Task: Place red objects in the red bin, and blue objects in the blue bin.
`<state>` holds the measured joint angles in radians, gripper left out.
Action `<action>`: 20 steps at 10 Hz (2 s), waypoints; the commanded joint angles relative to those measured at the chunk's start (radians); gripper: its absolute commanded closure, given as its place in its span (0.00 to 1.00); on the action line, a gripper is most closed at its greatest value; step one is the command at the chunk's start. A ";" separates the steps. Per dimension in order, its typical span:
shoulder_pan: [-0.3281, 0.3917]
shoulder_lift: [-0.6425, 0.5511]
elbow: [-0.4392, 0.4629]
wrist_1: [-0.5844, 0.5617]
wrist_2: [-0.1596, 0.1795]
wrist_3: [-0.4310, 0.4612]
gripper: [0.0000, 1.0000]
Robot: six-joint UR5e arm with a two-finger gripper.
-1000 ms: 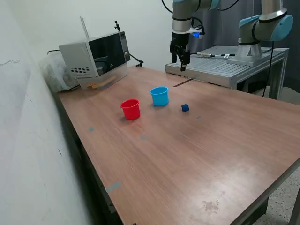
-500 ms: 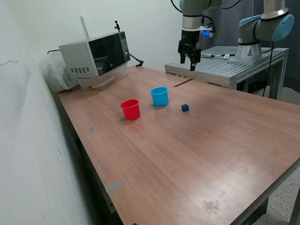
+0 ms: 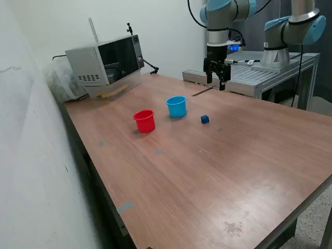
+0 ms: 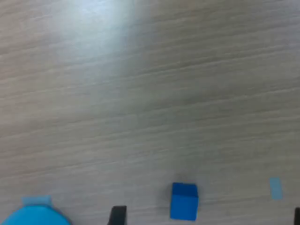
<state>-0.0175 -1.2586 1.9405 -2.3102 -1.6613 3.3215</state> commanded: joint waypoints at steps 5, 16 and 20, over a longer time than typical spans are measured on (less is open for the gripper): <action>0.011 0.132 -0.056 -0.040 0.055 0.001 0.00; 0.013 0.291 -0.132 -0.048 0.058 -0.008 0.00; -0.025 0.294 -0.140 -0.048 0.037 -0.026 0.00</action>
<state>-0.0176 -0.9701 1.8058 -2.3575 -1.6101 3.3109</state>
